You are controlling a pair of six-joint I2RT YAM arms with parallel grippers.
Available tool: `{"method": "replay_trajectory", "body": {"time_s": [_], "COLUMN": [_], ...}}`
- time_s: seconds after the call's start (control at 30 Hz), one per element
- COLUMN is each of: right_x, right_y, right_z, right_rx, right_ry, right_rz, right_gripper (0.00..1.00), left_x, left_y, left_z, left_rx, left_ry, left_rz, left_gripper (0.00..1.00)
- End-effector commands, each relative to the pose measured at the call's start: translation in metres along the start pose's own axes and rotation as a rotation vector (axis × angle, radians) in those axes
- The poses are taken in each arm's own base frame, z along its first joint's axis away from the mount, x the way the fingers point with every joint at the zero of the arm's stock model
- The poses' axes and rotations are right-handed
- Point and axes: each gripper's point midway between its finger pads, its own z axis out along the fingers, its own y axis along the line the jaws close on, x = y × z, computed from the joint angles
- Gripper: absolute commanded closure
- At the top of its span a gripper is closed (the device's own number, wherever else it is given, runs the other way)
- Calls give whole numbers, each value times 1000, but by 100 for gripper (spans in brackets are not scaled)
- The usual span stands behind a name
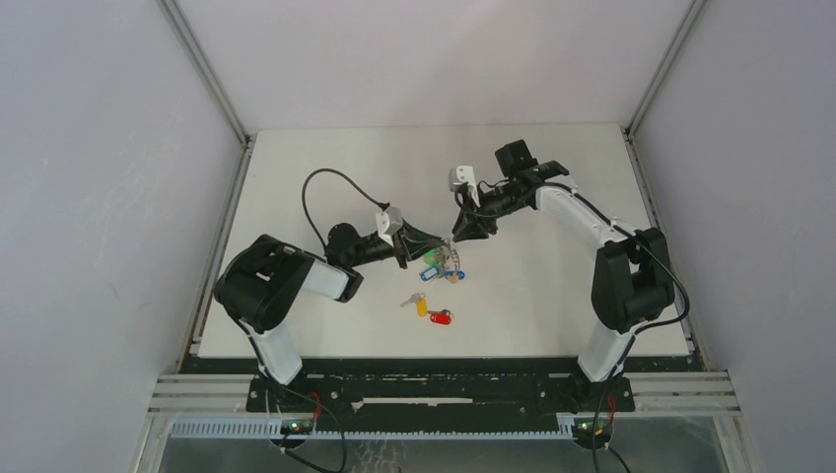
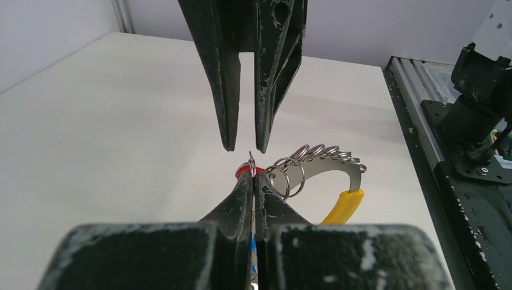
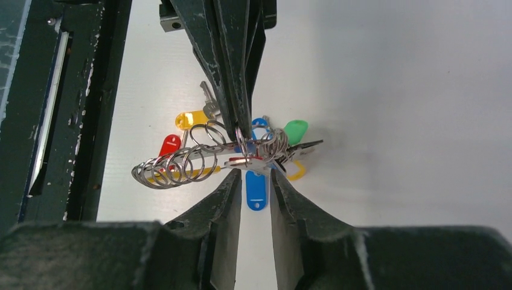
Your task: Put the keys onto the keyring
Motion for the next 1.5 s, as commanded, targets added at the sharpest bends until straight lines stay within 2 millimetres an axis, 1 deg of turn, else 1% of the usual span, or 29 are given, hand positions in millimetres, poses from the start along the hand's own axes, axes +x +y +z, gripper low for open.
{"method": "replay_trajectory", "body": {"time_s": [0.0,0.2,0.27,0.5,0.57,0.7,0.83,1.0,1.13,1.3,1.47], "right_x": [-26,-26,-26,-22,-21,-24,-29,-30,-26,-21,-19], "right_y": [1,5,7,10,9,3,7,12,11,12,13], "right_z": [0,7,8,9,7,-3,-8,-4,2,8,10], "right_rx": [-38,-75,-89,-109,-98,-38,-21,-38,-49,-73,-85], "right_ry": [-34,-17,-11,8,18,4,-3,-1,13,28,33], "right_rz": [-97,-102,-101,-91,-89,-97,-104,-106,-89,-70,-62], "right_gripper": [76,78,80,82,82,81,79,78,78,84,86], "left_x": [-20,-19,-19,-20,-19,-16,-17,-19,-20,-21,-21], "left_y": [-5,-4,-4,-3,-3,-2,-2,-3,-3,-3,-2], "left_z": [5,6,6,6,6,6,6,6,6,6,6], "left_rx": [46,45,44,41,41,39,38,38,38,37,35], "left_ry": [-51,-50,-51,-52,-51,-47,-48,-50,-53,-55,-55], "left_rz": [71,70,68,66,64,61,62,63,64,64,66], "left_gripper": [100,100,100,100,100,100,100,100,100,100,100]}}
